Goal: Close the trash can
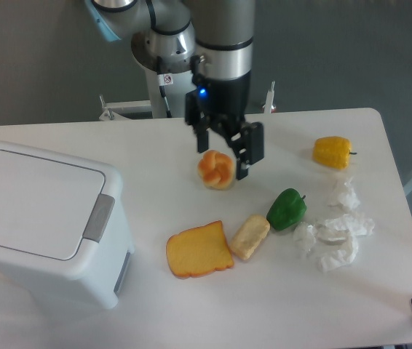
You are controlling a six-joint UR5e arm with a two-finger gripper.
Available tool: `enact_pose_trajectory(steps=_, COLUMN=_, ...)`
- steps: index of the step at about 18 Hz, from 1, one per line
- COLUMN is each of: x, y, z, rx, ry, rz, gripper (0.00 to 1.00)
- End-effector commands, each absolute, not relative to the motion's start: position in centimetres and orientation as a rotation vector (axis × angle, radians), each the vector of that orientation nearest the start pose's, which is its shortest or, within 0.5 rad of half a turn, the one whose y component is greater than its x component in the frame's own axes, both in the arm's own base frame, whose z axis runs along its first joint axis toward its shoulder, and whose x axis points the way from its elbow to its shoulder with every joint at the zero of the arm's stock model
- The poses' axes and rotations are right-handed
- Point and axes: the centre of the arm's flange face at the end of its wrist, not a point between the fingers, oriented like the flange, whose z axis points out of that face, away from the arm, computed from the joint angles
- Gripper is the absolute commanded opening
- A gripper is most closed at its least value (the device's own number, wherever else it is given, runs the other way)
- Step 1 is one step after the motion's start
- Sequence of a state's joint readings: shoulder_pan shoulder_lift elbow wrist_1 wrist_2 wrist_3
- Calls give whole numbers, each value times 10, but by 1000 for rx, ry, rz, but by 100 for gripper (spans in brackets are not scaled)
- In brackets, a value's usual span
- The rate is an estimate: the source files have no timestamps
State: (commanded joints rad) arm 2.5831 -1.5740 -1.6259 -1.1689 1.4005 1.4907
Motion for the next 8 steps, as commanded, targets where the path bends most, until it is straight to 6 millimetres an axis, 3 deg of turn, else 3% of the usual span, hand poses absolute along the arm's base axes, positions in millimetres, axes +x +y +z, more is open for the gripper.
enact_pose_trajectory(steps=4, x=-364, y=381, z=508, rx=-2765, ry=776, rz=379, gripper=100)
enact_pose_trajectory(steps=8, x=-360, y=378, z=506, rx=-2758, ry=787, rz=371, gripper=100)
